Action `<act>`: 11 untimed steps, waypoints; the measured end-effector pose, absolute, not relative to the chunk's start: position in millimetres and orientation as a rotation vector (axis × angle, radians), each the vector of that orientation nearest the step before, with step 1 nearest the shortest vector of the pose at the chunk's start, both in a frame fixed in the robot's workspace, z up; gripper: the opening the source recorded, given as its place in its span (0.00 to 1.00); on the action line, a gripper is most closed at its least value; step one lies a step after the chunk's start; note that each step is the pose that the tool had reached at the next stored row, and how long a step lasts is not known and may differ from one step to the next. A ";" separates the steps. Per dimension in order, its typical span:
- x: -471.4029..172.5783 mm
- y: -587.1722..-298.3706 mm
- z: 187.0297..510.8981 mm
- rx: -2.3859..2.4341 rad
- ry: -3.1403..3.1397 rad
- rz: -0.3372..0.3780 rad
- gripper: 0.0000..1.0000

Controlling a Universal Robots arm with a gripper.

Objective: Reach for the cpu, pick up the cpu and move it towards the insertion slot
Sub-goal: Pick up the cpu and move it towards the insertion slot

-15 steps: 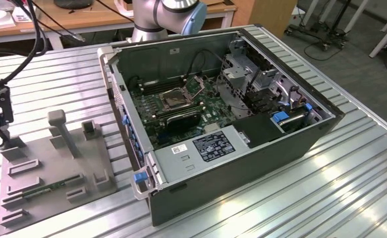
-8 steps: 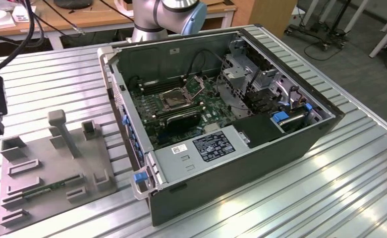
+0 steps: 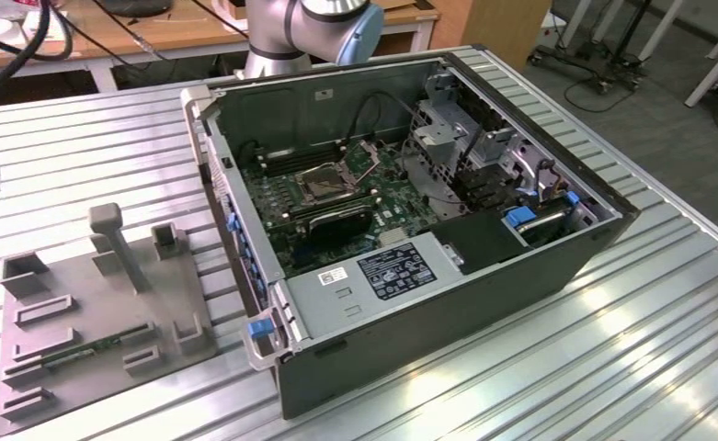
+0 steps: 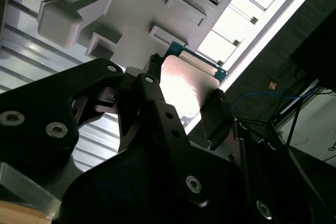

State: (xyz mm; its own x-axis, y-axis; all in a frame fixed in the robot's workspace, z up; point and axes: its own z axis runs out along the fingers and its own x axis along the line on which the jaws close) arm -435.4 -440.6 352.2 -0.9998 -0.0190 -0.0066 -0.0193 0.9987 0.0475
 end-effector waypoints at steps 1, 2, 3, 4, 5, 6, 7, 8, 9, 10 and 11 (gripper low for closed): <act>-435.4 -440.6 355.1 -0.030 3.134 0.075 0.54; -435.4 -440.6 357.3 -0.030 3.134 0.074 0.54; -435.4 -440.6 359.0 -0.030 3.134 0.075 0.54; -435.4 -440.6 360.4 -0.030 3.134 0.075 0.54; -435.4 -440.6 361.7 -0.030 3.134 0.075 0.54; -435.4 -440.6 362.5 -0.030 3.134 0.075 0.54; -435.4 -440.6 362.8 -0.030 3.134 0.075 0.54; -435.4 -440.6 362.8 -0.030 3.134 0.075 0.54; -435.4 -440.6 362.8 -0.030 3.134 0.075 0.54; -435.4 -440.6 362.9 -0.030 3.134 0.075 0.54; -435.4 -440.6 363.0 -0.030 3.134 0.075 0.54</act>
State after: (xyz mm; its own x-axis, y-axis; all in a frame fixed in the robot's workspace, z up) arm -435.4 -440.6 363.0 -0.9998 -0.0191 -0.0067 -0.0194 0.9987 0.0475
